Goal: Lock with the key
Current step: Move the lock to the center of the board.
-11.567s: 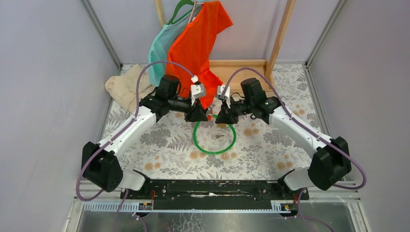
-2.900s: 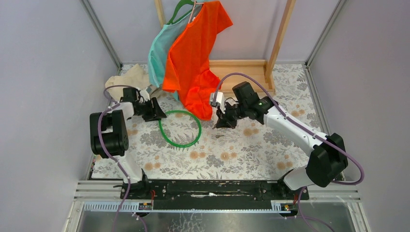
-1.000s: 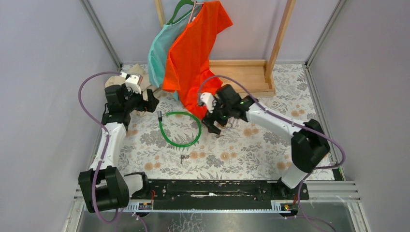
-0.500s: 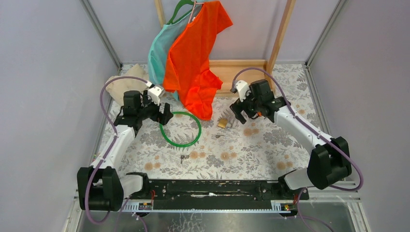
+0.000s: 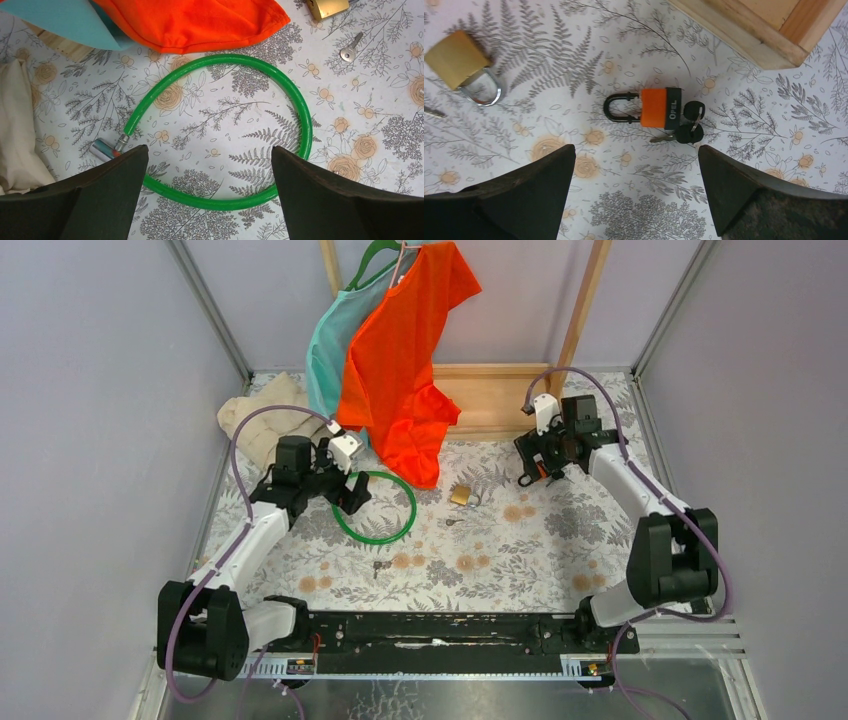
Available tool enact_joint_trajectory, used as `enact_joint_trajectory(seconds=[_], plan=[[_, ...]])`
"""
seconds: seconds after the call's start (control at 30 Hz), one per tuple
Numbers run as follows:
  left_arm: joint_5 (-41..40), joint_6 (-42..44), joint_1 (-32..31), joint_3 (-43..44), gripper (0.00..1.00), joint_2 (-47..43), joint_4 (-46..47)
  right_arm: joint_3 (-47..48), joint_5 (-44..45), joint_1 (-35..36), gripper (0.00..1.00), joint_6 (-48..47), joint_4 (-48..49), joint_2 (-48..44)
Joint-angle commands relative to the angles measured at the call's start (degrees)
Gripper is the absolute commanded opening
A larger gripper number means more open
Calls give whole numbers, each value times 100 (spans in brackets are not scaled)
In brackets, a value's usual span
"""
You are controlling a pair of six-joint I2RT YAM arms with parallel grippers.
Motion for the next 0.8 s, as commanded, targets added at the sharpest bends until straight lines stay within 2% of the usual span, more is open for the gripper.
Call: enact_joint_trajectory(seconds=[0.0,0.13,0.27,0.77], plan=[[-65,189,-101,-101,100,-81,18,581,-65,-252,99,-124,-128,447],[-75,187,-168,-95,100,-79,18,973,-16,-385,100,-199,-381,942],[-85,184,-216,-87,100,-82,18,1190,-19,-416,96,-296,-483,1460],[-121,206,-282,-135,100,-76,18,1825,-243,-427,74,-387,-910,2496]])
